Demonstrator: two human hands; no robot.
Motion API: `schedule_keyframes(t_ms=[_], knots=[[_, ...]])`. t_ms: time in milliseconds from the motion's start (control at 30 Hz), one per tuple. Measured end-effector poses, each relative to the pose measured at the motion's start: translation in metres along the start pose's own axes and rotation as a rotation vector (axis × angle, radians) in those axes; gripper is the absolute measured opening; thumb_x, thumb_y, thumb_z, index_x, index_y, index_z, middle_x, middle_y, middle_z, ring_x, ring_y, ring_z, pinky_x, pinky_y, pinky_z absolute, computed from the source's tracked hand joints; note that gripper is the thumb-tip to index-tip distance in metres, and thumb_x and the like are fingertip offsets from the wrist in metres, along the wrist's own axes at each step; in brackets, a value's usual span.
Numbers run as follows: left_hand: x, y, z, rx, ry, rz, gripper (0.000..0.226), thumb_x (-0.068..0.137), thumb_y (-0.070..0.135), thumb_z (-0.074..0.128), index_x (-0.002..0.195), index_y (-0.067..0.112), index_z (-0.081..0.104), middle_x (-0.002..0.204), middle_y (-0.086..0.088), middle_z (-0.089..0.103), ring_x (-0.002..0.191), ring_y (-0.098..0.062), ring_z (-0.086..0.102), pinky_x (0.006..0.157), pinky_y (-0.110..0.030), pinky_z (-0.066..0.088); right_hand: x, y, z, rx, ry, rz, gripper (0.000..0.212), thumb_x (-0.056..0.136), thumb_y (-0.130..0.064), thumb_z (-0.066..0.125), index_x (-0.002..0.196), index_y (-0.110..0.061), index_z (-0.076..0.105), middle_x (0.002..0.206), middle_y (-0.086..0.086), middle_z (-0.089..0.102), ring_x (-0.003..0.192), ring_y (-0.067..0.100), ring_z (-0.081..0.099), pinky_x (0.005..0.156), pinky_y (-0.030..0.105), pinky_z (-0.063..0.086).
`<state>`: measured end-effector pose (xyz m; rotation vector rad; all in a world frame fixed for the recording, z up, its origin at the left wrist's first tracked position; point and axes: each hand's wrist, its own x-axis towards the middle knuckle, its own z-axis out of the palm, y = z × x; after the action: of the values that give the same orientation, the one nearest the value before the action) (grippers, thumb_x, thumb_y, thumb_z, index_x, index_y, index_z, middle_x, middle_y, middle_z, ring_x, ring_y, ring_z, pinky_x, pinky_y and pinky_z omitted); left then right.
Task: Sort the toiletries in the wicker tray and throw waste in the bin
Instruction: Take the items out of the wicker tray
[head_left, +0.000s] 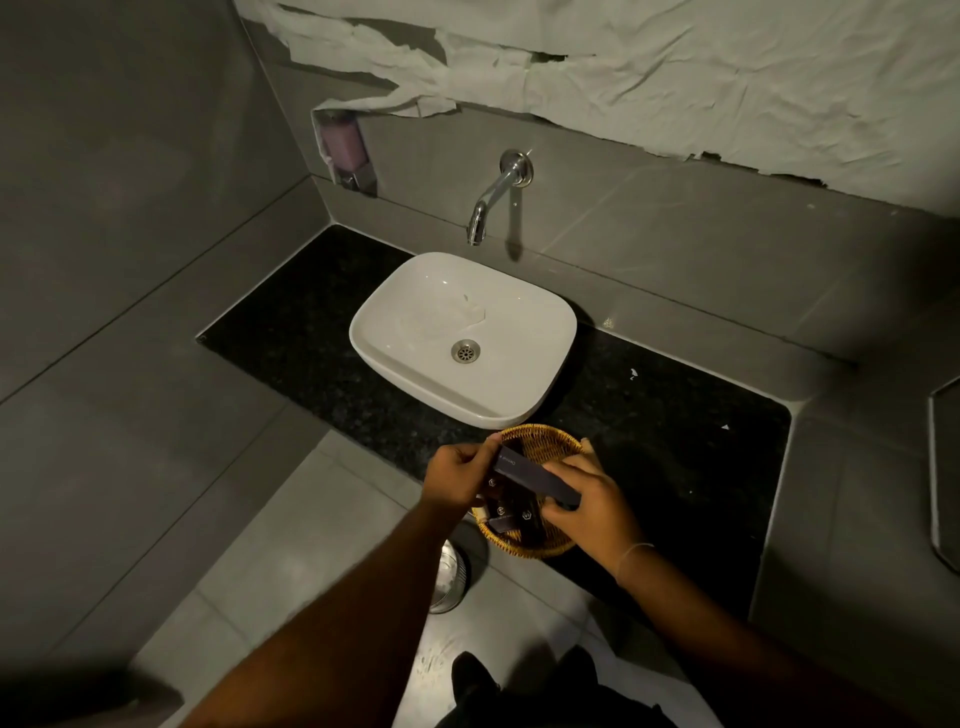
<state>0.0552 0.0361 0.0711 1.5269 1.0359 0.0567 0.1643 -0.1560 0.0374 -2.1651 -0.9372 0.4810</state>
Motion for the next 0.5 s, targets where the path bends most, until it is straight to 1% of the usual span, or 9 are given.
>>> schedule_keyframes(t_ms=[33, 100, 133, 200, 300, 367, 400, 467, 500], knots=[[0.000, -0.001, -0.001, 0.012, 0.002, 0.011, 0.048, 0.104, 0.052, 0.066, 0.082, 0.013, 0.085, 0.065, -0.006, 0.081, 0.063, -0.027, 0.084, 0.071, -0.052, 0.069, 0.001, -0.002, -0.001, -0.011, -0.006, -0.004, 0.048, 0.080, -0.022, 0.084, 0.121, -0.038, 0.062, 0.118, -0.035, 0.043, 0.154, 0.028, 0.031, 0.112, 0.051, 0.049], [0.000, -0.001, -0.003, 0.006, 0.013, 0.002, 0.051, 0.105, 0.050, 0.066, 0.088, 0.006, 0.085, 0.067, -0.009, 0.082, 0.063, -0.027, 0.084, 0.072, -0.055, 0.070, 0.004, -0.005, -0.003, -0.007, -0.009, -0.024, 0.046, 0.079, -0.022, 0.084, 0.118, -0.036, 0.065, 0.112, -0.037, 0.041, 0.142, 0.026, 0.045, 0.107, 0.048, 0.054], [0.000, 0.000, -0.004, 0.001, 0.010, -0.006, 0.053, 0.106, 0.050, 0.064, 0.092, 0.003, 0.084, 0.071, -0.012, 0.083, 0.066, -0.029, 0.085, 0.073, -0.055, 0.071, 0.004, -0.007, -0.004, -0.008, -0.008, -0.033, 0.046, 0.078, -0.022, 0.085, 0.117, -0.036, 0.066, 0.110, -0.036, 0.042, 0.135, 0.024, 0.050, 0.104, 0.047, 0.055], [0.000, 0.000, -0.006, 0.001, 0.000, -0.019, 0.054, 0.108, 0.050, 0.061, 0.094, 0.004, 0.084, 0.070, -0.009, 0.082, 0.072, -0.033, 0.086, 0.074, -0.053, 0.071, 0.005, -0.009, -0.004, -0.033, -0.006, -0.040, 0.044, 0.078, -0.022, 0.085, 0.116, -0.035, 0.068, 0.110, -0.028, 0.049, 0.126, 0.021, 0.054, 0.102, 0.045, 0.057], [0.000, -0.004, -0.010, -0.045, 0.010, -0.051, 0.052, 0.110, 0.050, 0.057, 0.087, 0.010, 0.081, 0.069, -0.009, 0.081, 0.070, -0.034, 0.085, 0.069, -0.048, 0.070, 0.003, -0.010, -0.004, -0.040, -0.012, -0.021, 0.045, 0.078, -0.021, 0.086, 0.118, -0.031, 0.069, 0.114, -0.023, 0.054, 0.134, 0.025, 0.051, 0.107, 0.048, 0.054], [0.001, -0.004, -0.010, -0.202, 0.004, -0.114, 0.053, 0.110, 0.050, 0.057, 0.088, 0.008, 0.080, 0.082, -0.019, 0.083, 0.064, -0.030, 0.083, 0.061, -0.041, 0.069, 0.001, -0.009, -0.004, -0.026, -0.006, -0.029, 0.047, 0.077, -0.020, 0.087, 0.120, -0.029, 0.070, 0.113, -0.026, 0.052, 0.141, 0.030, 0.046, 0.112, 0.052, 0.049], [0.001, -0.003, -0.009, -0.310, 0.001, -0.159, 0.054, 0.109, 0.051, 0.057, 0.094, 0.005, 0.080, 0.090, -0.021, 0.083, 0.065, -0.029, 0.083, 0.060, -0.040, 0.069, 0.001, -0.009, -0.003, -0.016, 0.001, -0.033, 0.049, 0.076, -0.019, 0.087, 0.121, -0.027, 0.071, 0.114, -0.026, 0.052, 0.141, 0.030, 0.046, 0.113, 0.052, 0.047], [0.000, 0.003, -0.007, -0.489, -0.013, -0.242, 0.058, 0.109, 0.055, 0.055, 0.112, 0.002, 0.078, 0.103, -0.021, 0.082, 0.073, -0.029, 0.082, 0.065, -0.042, 0.069, 0.001, -0.013, 0.000, 0.060, 0.012, 0.022, 0.052, 0.076, -0.015, 0.087, 0.123, -0.030, 0.073, 0.115, -0.026, 0.056, 0.141, 0.029, 0.048, 0.112, 0.044, 0.050], [-0.001, 0.006, -0.006, -0.554, -0.043, -0.266, 0.060, 0.109, 0.057, 0.052, 0.120, 0.003, 0.075, 0.107, -0.018, 0.081, 0.078, -0.027, 0.081, 0.069, -0.042, 0.068, 0.002, -0.017, 0.001, 0.154, 0.007, 0.085, 0.052, 0.077, -0.010, 0.086, 0.120, -0.038, 0.074, 0.113, -0.029, 0.061, 0.135, 0.023, 0.055, 0.105, 0.032, 0.055]])
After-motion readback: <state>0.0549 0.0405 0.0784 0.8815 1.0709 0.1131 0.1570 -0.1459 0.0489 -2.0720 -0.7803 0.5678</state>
